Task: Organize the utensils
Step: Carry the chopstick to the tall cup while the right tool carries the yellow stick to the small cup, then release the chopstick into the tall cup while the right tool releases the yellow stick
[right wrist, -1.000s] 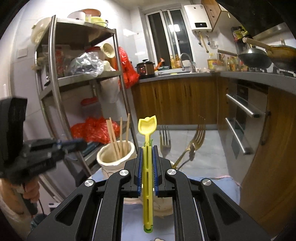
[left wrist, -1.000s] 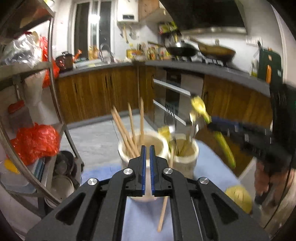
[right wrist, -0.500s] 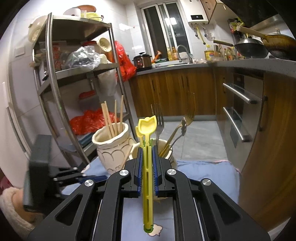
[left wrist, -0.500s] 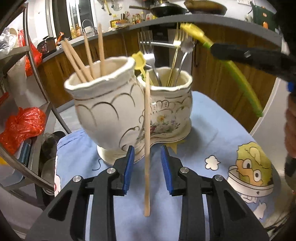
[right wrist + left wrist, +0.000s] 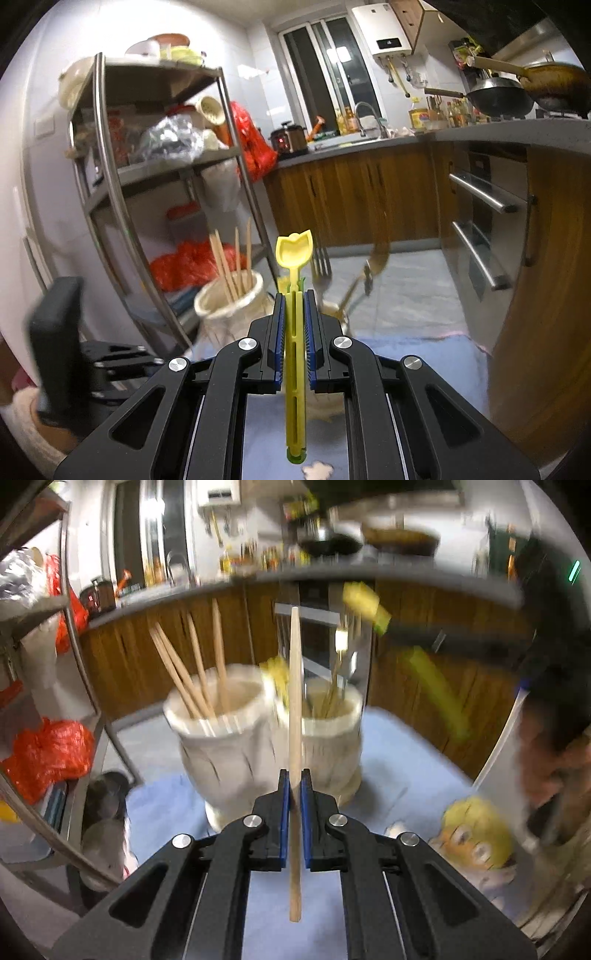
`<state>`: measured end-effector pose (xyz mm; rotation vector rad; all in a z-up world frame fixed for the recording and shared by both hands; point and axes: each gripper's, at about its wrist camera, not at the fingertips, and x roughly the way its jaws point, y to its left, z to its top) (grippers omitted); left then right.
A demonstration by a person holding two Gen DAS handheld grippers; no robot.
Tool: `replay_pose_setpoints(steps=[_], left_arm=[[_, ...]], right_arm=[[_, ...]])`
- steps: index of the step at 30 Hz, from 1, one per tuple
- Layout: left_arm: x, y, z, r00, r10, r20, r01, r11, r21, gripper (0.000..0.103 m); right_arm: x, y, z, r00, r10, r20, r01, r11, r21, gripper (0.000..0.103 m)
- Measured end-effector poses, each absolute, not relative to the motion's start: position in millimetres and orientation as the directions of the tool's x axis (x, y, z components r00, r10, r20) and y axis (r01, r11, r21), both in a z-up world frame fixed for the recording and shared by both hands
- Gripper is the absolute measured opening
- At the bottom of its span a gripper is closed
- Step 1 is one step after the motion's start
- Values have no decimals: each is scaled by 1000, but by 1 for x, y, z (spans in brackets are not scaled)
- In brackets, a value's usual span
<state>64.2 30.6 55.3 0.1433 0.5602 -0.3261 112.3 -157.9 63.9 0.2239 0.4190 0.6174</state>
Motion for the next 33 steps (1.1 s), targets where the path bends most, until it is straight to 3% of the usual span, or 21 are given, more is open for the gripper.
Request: replay_pose_setpoints(steps=[7,12,18,21,33], left_arm=[[91,66,120,877,-289,-384,284,956,-72,6],[118,73,129,906,-275,-322,243,960,-136,6],[135,64,116,938,-207,-277,186,977,-103,6],[139,62,106,942,-196,-271,179,980,-87,6],[129,68,69,891,-205,-406,187,979,-85,6]], right_arm=[[142,-139,67,745,629,-223,-528,760,380,11],[156,-130,60,777,611,-150,-515,755,407,11],[163,-118,46,796,587,-149,-507,780,367,11],[163,-115,37,798,581,-159,-505,788,352,11],[163,-116,22,795,575,-195,-492,798,348,11]])
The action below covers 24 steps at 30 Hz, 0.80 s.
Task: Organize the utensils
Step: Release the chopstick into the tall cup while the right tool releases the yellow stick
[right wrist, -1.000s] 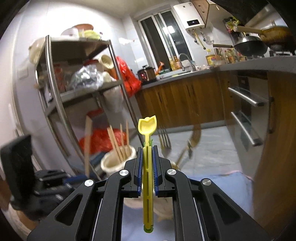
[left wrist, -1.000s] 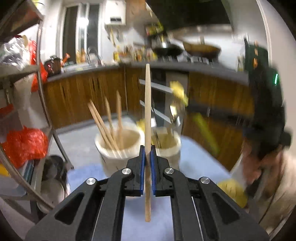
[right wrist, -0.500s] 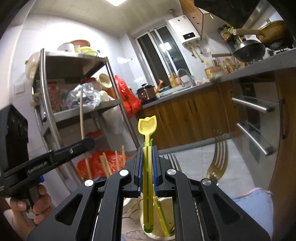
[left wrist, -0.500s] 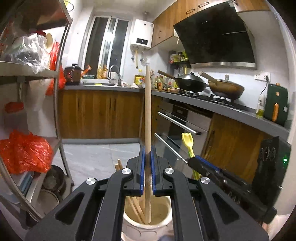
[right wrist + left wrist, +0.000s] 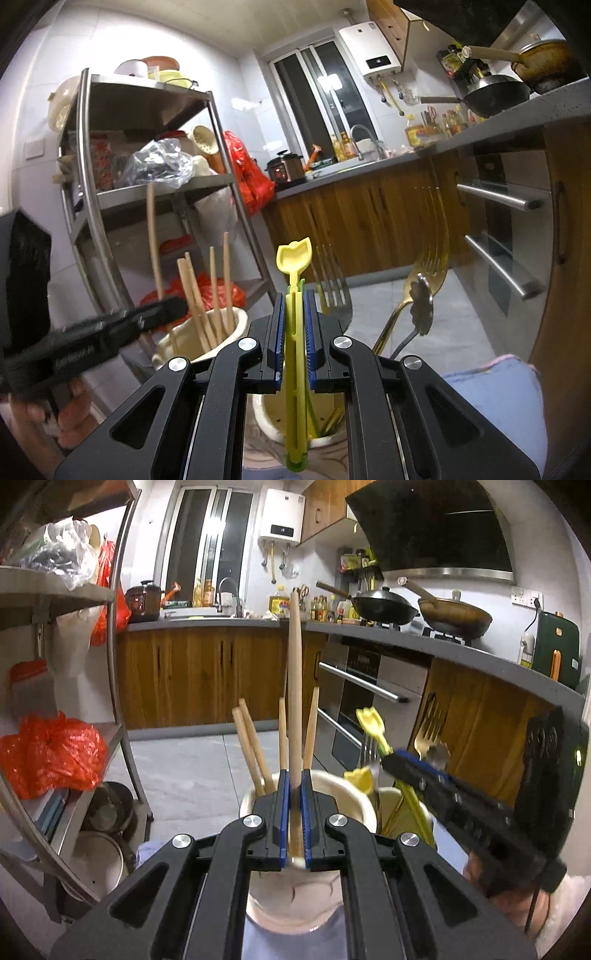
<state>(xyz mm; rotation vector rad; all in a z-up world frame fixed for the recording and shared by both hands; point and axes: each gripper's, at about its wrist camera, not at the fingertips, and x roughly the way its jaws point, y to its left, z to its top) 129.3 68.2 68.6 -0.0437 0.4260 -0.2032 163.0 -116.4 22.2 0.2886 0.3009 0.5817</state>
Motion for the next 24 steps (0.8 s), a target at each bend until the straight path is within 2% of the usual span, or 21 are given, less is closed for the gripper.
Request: replay_pose_setpoints(steps=[7,18,21,24], left_arm=[[126,71,66,884,-212,-417,189,977,-97,6],[124,70,66,876,-223,-429,202,975,-94,6],[123,69,66,872,-219,-438,202,976,-85,10],[119,68,67,875,-213,-435,197,977,-81,27]], right_arm=[[173,-109,26,811,566,-151,-491,798,350,11],[157,-117,9,789,579,-205,-498,799,338,11],[153,-118,8,780,582,-232,-499,801,332,11],[147,-118,4,773,578,-261,-498,808,314,11]])
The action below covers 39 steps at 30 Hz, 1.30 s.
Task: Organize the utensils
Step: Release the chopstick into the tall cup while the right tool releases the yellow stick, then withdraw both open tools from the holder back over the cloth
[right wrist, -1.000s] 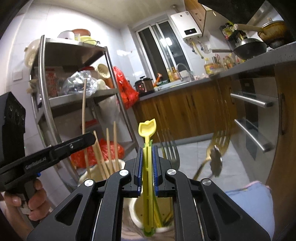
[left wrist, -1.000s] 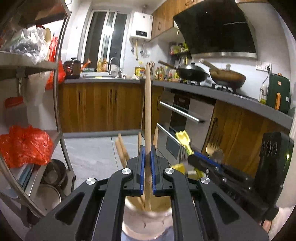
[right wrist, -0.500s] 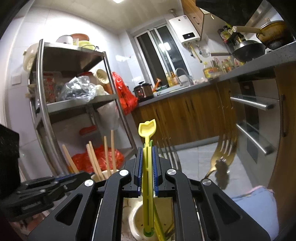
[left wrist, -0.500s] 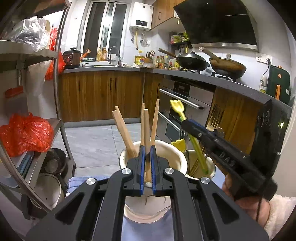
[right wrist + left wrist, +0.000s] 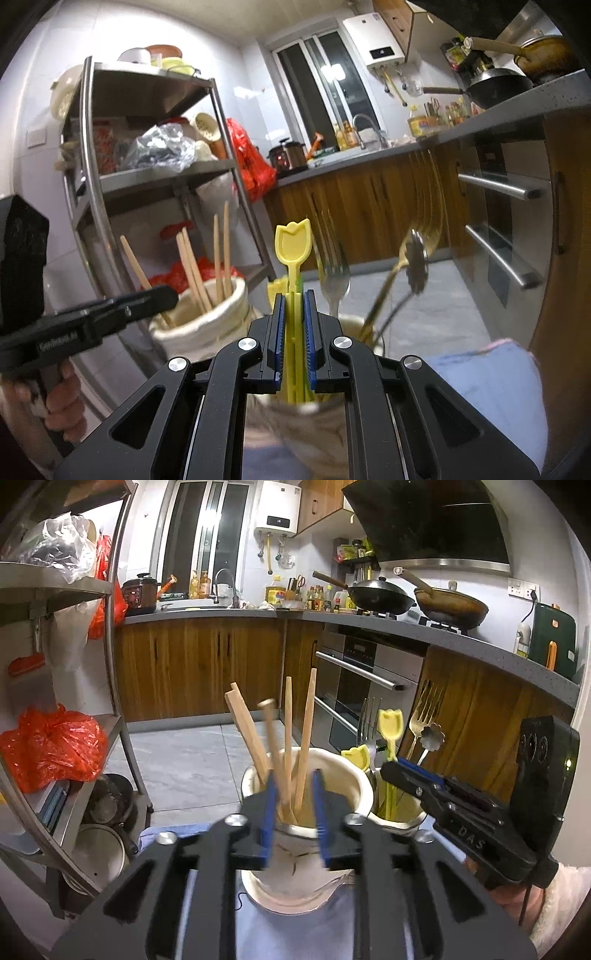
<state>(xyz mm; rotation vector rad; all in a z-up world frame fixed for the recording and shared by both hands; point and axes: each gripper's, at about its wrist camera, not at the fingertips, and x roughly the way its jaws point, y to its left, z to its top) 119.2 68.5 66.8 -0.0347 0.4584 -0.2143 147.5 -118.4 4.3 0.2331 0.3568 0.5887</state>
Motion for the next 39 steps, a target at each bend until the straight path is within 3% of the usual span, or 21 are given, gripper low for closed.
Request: replay_pose_setpoints(steps=[3,5,9,11,14,19,26,39], left_arm=[[115,68,68,877,-208,-434,193,978,-80,38],[109,66,69,881,-196,-431,187,980,-63,43],[92,68,71,887,-191,-421,186,981,-54,55],[82,69,71,890,-181,-418,179,983,-46,63],[64,69,68,899,-155,-409,161,987,-21,76],[38,62,56,913,-110,-393,129,991,23,95],[14,55,27,938,-69,-339,90,995,47,98],[6,67,7,958,-49,-283,53,999,6,98]], right_arm=[[139,-117,3,776,562,-285,-495,823,278,17],[134,-120,4,777,559,-288,-491,826,278,33],[115,-131,10,786,548,-286,-480,833,276,42],[99,-141,13,788,549,-280,-479,831,283,59],[78,-149,13,783,546,-299,-481,836,265,75],[55,-152,5,776,519,-358,-475,855,209,89],[36,-153,-12,801,450,-394,-435,890,133,95],[26,-149,-15,837,403,-371,-411,910,60,97]])
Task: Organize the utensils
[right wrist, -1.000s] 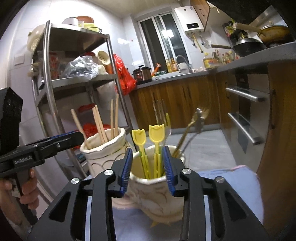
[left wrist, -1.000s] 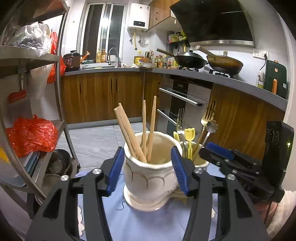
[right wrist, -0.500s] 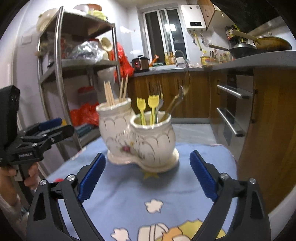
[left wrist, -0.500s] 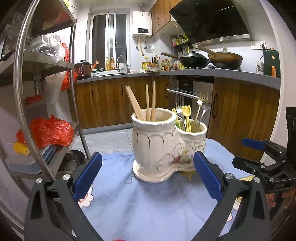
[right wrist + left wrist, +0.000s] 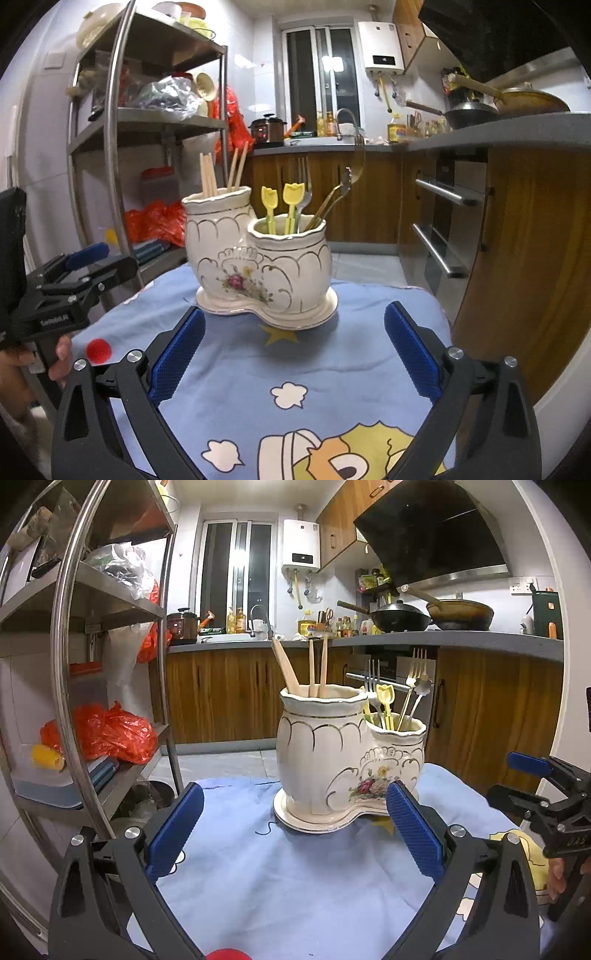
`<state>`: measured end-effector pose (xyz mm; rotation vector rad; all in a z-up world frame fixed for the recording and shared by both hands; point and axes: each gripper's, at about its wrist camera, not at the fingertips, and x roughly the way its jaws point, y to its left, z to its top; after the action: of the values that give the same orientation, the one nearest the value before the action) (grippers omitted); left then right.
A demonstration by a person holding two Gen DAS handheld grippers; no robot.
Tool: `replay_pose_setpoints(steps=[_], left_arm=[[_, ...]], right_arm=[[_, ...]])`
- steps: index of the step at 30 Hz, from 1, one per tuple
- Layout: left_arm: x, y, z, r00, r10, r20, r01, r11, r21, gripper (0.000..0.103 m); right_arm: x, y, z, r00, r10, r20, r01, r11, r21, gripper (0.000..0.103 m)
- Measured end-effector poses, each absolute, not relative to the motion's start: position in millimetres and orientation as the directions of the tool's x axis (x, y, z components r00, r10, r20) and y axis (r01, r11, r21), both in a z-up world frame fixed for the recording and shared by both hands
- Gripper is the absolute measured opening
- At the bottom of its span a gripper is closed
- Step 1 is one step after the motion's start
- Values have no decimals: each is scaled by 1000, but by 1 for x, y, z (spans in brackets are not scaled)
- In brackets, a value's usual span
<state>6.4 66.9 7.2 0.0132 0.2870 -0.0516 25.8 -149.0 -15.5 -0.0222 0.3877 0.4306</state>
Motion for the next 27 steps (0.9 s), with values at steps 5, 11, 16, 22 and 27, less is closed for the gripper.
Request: replay_pose_setpoints(steps=[5,11,16,22,27], left_arm=[[6,62,7,959,-46,-280,55,998,27,98],[4,60,8,960,-40,-277,50,998,30,98],[3,60,8,961,-39,-272,50,998,31,98],[1,61,8,963,-30,-266,41,999,34,98],[1,62,8,964,-23,-264,33,999,34,98]], right_arm=[[23,-149,-14,843,404,-355,-412,909,55,98],[22,-150,-14,843,403,-357,-412,910,56,98],[21,-151,-13,845,403,-351,-411,910,54,98],[21,-151,-13,848,404,-344,-413,909,52,98],[19,-151,-12,852,402,-335,-412,910,46,98]])
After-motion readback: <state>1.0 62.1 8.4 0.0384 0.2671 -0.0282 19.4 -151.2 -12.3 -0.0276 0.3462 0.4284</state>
